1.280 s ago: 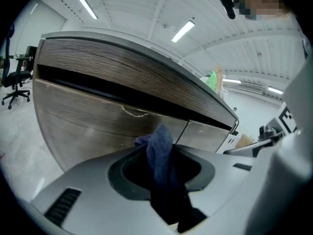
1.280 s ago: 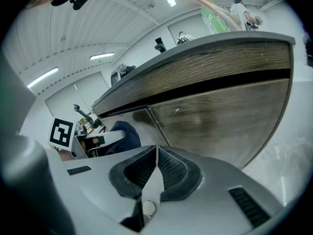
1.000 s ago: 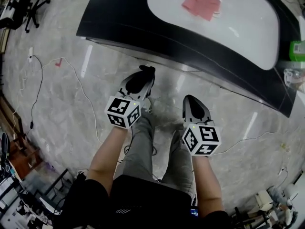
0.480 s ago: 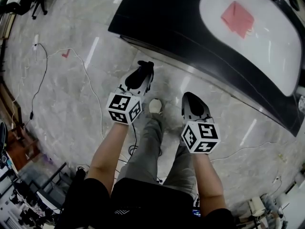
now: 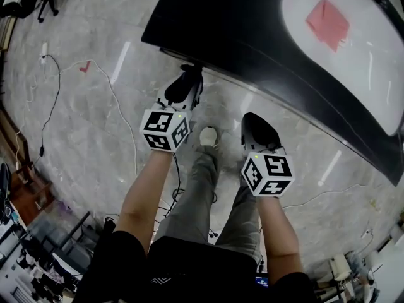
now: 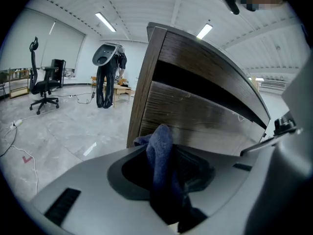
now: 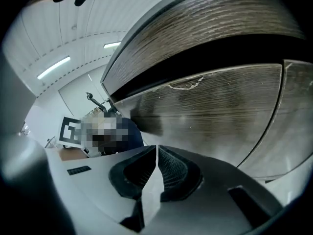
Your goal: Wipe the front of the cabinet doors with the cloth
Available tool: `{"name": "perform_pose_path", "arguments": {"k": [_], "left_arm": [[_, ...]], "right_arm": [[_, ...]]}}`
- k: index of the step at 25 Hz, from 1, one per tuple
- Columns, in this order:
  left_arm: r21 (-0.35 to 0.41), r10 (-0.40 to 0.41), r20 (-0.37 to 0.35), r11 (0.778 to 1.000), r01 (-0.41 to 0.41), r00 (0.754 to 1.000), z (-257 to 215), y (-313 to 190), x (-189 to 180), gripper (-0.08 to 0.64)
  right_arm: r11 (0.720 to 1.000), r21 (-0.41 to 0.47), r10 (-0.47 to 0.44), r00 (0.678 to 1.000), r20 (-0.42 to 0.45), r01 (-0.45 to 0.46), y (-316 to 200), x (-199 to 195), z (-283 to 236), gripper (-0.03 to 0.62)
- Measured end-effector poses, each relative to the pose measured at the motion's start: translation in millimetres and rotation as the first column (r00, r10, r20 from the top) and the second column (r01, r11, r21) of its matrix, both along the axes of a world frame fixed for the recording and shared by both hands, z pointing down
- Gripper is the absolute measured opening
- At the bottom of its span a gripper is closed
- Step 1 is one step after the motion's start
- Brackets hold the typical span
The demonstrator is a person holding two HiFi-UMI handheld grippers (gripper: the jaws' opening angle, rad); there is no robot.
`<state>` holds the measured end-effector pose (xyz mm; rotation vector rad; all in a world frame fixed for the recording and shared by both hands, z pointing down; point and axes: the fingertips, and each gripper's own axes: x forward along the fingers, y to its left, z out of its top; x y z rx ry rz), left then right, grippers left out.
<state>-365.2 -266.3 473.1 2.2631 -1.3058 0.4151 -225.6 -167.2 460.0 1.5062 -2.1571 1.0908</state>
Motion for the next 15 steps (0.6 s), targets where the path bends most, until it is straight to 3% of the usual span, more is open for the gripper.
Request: {"name": "perform_pose_path", "arguments": {"k": [7, 15], "left_arm": [[-0.008, 0.065, 0.008, 0.998, -0.065, 0.998, 2, 13, 25, 0.126], [-0.016, 0.135, -0.02, 0.991, -0.135, 0.991, 8, 40, 97, 0.127]], "right_arm": [[1.0, 0.019, 0.023, 1.0, 0.005, -0.023, 4, 16, -7, 0.038], [0.996, 0.016, 0.093, 0.996, -0.011, -0.093, 32, 77, -6, 0.038]]}}
